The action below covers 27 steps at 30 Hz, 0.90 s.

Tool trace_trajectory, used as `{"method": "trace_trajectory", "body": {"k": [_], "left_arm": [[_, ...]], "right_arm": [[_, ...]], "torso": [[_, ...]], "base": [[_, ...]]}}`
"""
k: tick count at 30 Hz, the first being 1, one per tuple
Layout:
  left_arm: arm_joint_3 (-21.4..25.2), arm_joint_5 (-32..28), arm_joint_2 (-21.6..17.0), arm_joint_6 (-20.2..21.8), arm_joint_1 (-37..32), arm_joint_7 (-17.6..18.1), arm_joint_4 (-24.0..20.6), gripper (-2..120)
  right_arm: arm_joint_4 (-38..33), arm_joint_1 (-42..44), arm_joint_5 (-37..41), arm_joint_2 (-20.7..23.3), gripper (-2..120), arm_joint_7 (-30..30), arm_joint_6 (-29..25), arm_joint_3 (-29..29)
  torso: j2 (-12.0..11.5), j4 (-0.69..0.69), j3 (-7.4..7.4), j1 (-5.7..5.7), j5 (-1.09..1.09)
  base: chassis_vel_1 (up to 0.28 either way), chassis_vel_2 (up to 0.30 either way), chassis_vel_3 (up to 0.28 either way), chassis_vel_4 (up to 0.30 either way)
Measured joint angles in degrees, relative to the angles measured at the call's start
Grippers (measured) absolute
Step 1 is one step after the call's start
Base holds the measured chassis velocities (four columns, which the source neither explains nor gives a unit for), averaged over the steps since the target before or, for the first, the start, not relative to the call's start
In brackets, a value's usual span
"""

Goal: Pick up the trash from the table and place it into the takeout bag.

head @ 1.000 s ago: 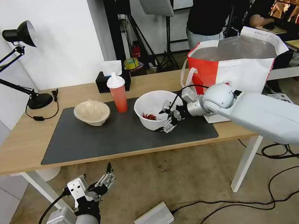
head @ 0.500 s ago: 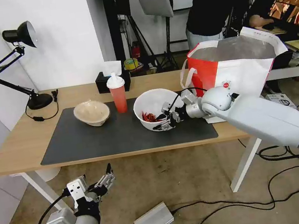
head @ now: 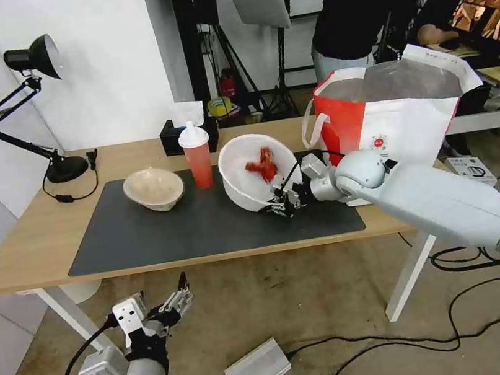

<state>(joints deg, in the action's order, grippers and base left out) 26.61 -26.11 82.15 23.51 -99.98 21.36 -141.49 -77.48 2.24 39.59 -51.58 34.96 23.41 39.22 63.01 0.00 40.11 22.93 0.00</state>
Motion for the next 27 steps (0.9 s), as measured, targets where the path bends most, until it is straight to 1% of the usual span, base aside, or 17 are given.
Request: {"method": "trace_trajectory", "body": {"k": [16, 27], "left_arm": [[-0.17, 0.24, 0.34, -0.02, -0.12, 0.11, -0.11, 100], [-0.41, 0.27, 0.37, -0.02, 0.29, 0.16, 0.35, 100]], "right_arm": [[-0.84, -0.23, 0.99, 0.41, 0, -0.95, -0.44, 0.07], [-0.98, -1.94, 1.2, 1.04, 0, -0.86, -0.92, 0.94]], "torso": [[0.01, 0.0, -0.01, 0.0, 0.0], [0.01, -0.01, -0.01, -0.01, 0.0]], "base": [[0.0, 0.0, 0.0, 0.0], [0.0, 0.0, 0.0, 0.0]]}}
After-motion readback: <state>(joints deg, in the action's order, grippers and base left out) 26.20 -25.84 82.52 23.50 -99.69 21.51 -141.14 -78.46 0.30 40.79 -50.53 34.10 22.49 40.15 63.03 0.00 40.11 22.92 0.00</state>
